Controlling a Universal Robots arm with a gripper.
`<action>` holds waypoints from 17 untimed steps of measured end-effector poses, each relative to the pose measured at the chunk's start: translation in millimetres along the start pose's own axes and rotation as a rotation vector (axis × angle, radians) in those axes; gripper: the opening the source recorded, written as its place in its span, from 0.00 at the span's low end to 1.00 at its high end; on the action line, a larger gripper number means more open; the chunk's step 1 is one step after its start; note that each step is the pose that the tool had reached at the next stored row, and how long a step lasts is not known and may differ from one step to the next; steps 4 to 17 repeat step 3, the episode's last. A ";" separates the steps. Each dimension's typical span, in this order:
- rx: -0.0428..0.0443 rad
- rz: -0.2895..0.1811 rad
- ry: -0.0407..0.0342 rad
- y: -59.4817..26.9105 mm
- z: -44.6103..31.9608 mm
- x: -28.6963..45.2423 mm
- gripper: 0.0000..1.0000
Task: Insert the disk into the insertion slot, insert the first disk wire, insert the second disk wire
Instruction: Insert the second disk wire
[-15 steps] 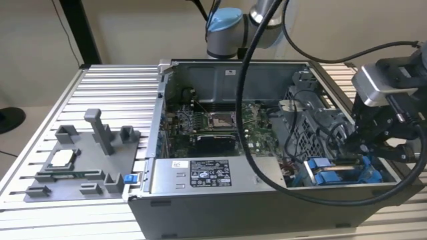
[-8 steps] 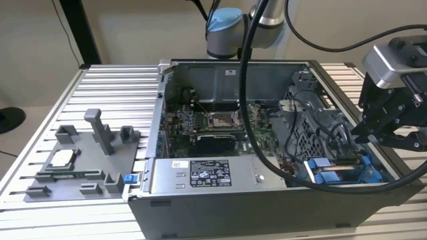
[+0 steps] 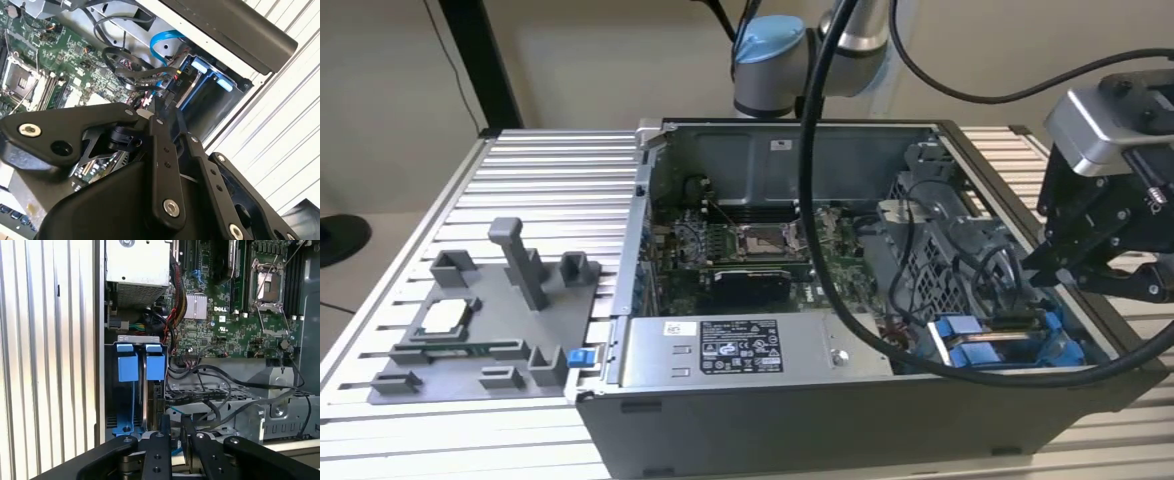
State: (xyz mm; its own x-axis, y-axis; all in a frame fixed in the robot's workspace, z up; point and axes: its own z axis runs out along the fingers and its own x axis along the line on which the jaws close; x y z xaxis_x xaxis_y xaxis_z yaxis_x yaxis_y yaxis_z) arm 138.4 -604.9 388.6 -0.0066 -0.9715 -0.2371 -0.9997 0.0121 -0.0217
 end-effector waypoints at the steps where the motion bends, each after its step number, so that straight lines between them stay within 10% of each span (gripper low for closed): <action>1: 0.0000 0.000 0.0000 0.0 -0.1 0.0 1.00; 17: 0.0000 0.000 0.0000 0.0 -0.2 -0.1 1.00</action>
